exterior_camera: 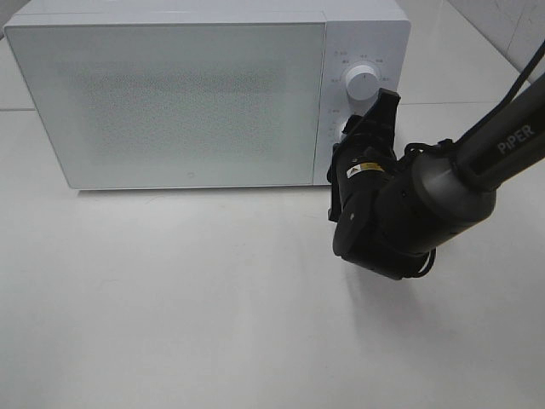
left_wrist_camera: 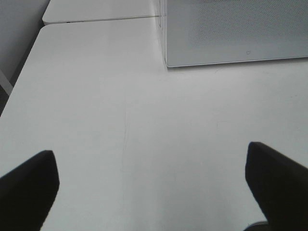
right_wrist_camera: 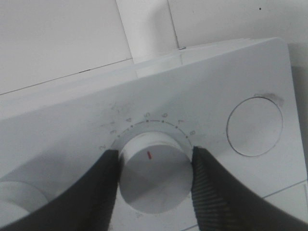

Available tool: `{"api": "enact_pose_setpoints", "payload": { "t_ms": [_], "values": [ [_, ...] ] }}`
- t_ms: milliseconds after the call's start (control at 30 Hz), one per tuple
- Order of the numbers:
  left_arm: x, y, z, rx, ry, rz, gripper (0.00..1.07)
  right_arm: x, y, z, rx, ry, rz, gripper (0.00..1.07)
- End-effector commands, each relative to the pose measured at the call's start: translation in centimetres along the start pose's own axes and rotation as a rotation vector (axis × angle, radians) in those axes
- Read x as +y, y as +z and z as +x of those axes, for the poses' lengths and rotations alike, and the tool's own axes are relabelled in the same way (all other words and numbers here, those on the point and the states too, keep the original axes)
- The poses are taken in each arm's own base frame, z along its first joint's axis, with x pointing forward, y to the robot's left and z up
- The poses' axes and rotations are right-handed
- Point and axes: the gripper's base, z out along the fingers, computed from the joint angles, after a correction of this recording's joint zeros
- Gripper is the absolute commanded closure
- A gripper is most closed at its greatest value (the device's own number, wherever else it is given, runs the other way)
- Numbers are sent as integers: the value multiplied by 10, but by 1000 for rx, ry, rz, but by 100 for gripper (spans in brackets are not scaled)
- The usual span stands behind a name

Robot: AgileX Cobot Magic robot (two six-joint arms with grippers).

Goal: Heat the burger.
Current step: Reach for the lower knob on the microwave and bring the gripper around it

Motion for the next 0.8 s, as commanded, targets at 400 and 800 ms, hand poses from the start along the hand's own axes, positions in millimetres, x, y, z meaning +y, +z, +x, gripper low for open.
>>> {"api": "enact_pose_setpoints", "payload": {
  "t_ms": [400, 800],
  "values": [
    [0, -2, 1, -27, -7, -2, 9, 32, 1, 26, 208, 4, -253, 93],
    [0, -2, 1, -27, -7, -2, 9, 34, 0, 26, 211, 31, -272, 93]
  ]
}}
